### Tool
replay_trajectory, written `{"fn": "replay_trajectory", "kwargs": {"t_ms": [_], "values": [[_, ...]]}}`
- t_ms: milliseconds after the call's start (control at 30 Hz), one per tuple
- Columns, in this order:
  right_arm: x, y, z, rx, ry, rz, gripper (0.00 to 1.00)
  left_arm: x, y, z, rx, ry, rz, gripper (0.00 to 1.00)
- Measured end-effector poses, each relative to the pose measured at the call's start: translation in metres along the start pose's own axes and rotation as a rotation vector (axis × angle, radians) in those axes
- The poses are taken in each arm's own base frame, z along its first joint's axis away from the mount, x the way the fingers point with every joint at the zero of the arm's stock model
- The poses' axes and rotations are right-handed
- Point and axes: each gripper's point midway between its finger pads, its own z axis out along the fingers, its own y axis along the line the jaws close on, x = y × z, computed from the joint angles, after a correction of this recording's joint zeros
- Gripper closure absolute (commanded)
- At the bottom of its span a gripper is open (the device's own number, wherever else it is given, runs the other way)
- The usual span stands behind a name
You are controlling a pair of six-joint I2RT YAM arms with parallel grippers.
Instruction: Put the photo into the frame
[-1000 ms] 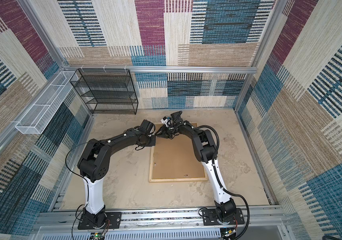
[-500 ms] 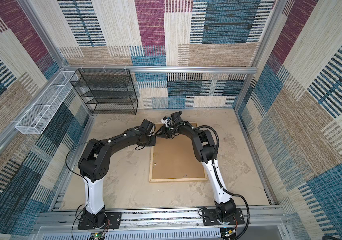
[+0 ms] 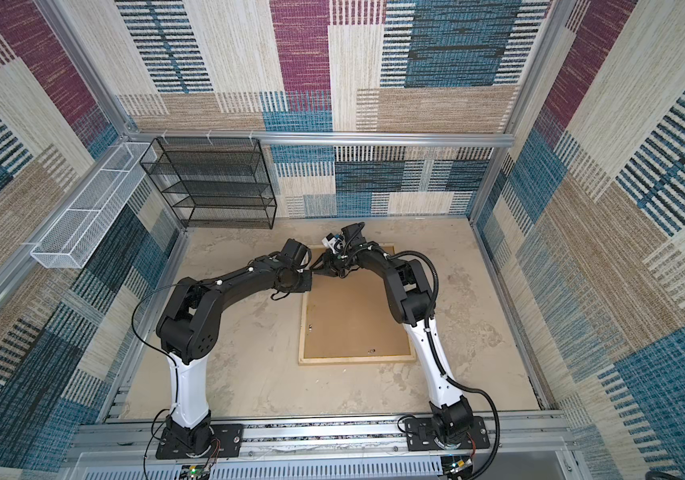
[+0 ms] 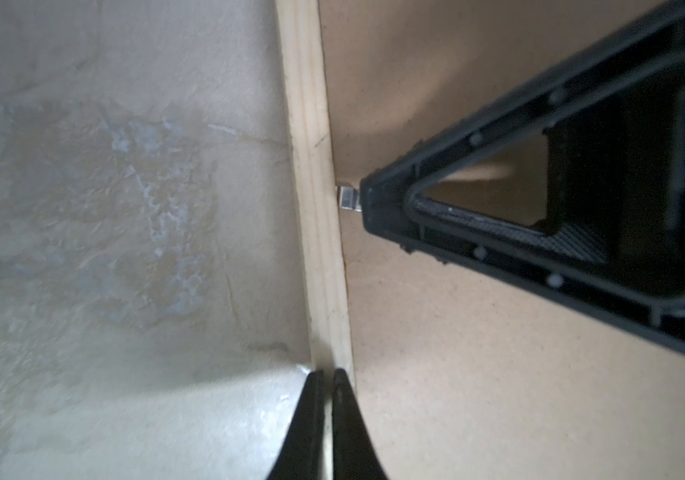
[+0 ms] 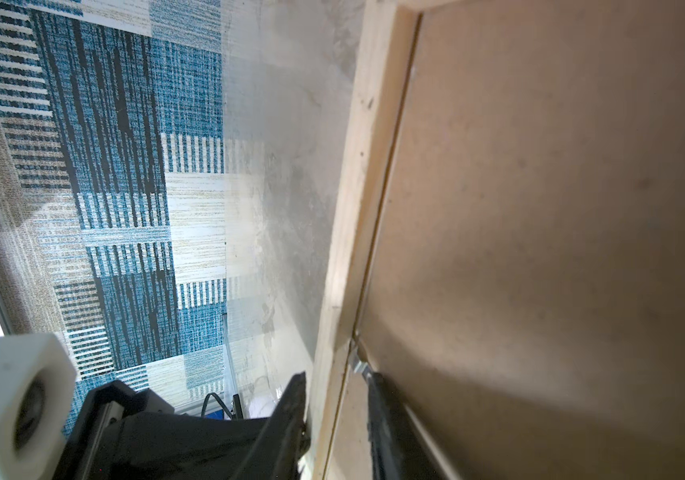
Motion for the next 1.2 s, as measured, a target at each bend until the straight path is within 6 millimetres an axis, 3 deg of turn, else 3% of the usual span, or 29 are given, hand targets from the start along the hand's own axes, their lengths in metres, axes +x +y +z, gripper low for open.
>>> {"fn": "replay_trajectory", "kwargs": {"t_ms": [700,867,1200], "values": [[-0.001,0.004,-0.002,0.03,-0.016,0.003,0.7,-0.001,0.0,-0.001,-0.01,-0.004,0.004,0.89],[0.001,0.007,-0.007,0.068,-0.045,-0.021,0.7,-0.002,-0.001,-0.003,-0.008,-0.016,0.008,0.79],[0.011,0.013,-0.051,0.167,-0.133,-0.045,0.71,-0.001,-0.004,-0.027,0.017,-0.036,0.009,0.74]]}}
